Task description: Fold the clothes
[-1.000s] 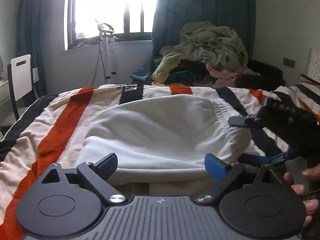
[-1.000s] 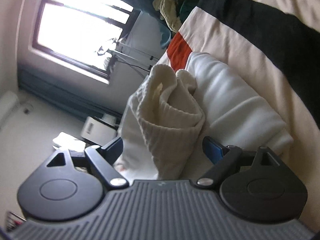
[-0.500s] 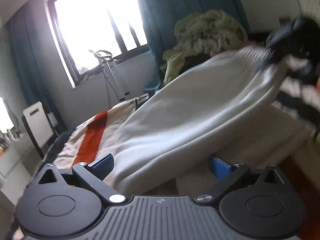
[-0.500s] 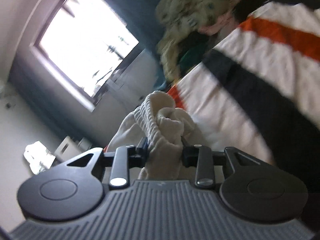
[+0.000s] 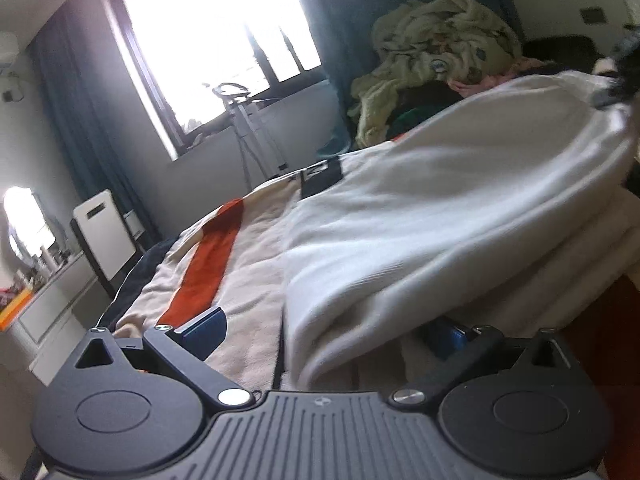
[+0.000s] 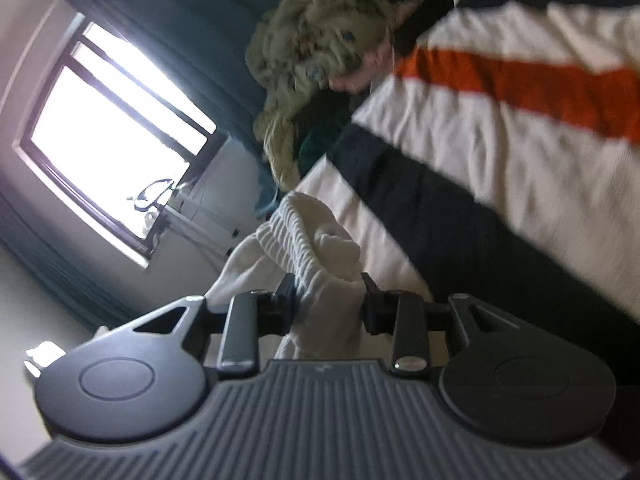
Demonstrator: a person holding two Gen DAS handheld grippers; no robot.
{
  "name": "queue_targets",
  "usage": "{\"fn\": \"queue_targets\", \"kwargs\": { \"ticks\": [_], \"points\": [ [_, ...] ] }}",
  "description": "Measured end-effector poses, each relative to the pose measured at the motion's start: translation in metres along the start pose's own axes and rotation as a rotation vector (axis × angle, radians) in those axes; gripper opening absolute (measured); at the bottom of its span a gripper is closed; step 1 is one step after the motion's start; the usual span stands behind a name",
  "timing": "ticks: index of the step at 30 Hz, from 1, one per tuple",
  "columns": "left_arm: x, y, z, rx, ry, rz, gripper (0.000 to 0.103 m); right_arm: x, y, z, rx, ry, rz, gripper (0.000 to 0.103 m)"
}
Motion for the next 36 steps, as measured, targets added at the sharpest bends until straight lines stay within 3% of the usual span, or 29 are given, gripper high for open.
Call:
{"fn": "queue_targets", "kwargs": {
  "ticks": [2,5,7,10,13,16,18,21,25,27,29,31,34,36],
  "points": [
    [-0.005,0.001,0.004,-0.033,-0.005,-0.025,0.103,0.01,0.001,-0.002,-0.008,0.023,0.049,0.036],
    [-0.011,0.003,0.01,-0.082,0.005,-0.059,0.103,0.03,0.005,-0.003,-0.035,0.061,0.162,0.047],
    [-0.014,0.002,0.008,-0.086,-0.002,-0.07,0.103,0.037,0.008,-0.004,-0.059,0.083,0.218,0.071],
    [-0.02,0.001,0.005,-0.075,-0.042,-0.101,0.103,0.038,0.015,-0.002,-0.118,0.047,0.258,0.084],
    [-0.036,0.001,0.008,-0.101,-0.102,-0.175,0.103,0.029,0.024,0.008,-0.219,-0.009,0.241,0.087],
    [-0.055,0.006,0.014,-0.175,-0.096,-0.289,0.103,0.017,0.033,0.018,-0.3,0.094,0.096,0.085],
    [-0.065,0.009,0.016,-0.205,-0.098,-0.34,0.103,0.017,0.038,0.022,-0.32,0.097,0.083,0.085],
    [-0.071,0.009,0.015,-0.232,-0.09,-0.364,0.103,0.015,0.038,0.023,-0.326,0.031,0.113,0.088],
    [-0.086,0.012,0.02,-0.315,-0.001,-0.462,0.1,0.009,0.035,0.024,-0.328,-0.068,0.126,0.089],
    [-0.091,0.015,0.021,-0.369,0.064,-0.518,0.099,0.008,0.035,0.026,-0.327,-0.062,0.122,0.087],
    [-0.099,0.02,0.023,-0.423,0.173,-0.588,0.099,0.008,0.036,0.029,-0.344,-0.01,0.097,0.074],
    [-0.108,0.026,0.023,-0.461,0.259,-0.679,0.099,0.011,0.037,0.025,-0.347,0.053,0.059,0.054],
    [-0.124,0.034,0.031,-0.486,0.43,-0.856,0.1,0.0,0.03,0.013,-0.281,0.039,0.046,0.032],
    [-0.134,0.038,0.032,-0.472,0.474,-0.971,0.1,-0.019,0.026,0.004,-0.238,0.009,-0.03,0.028]
  ]
}}
Point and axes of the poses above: each gripper's, at about its wrist camera, not at the fingertips, and z roughly the way its jaws point, x to its right, y to its underside, the point moved 2 cm from there along z, roughly the way its jaws point, and after that the axes turned 14 degrees about -y, right-handed, at the moved point
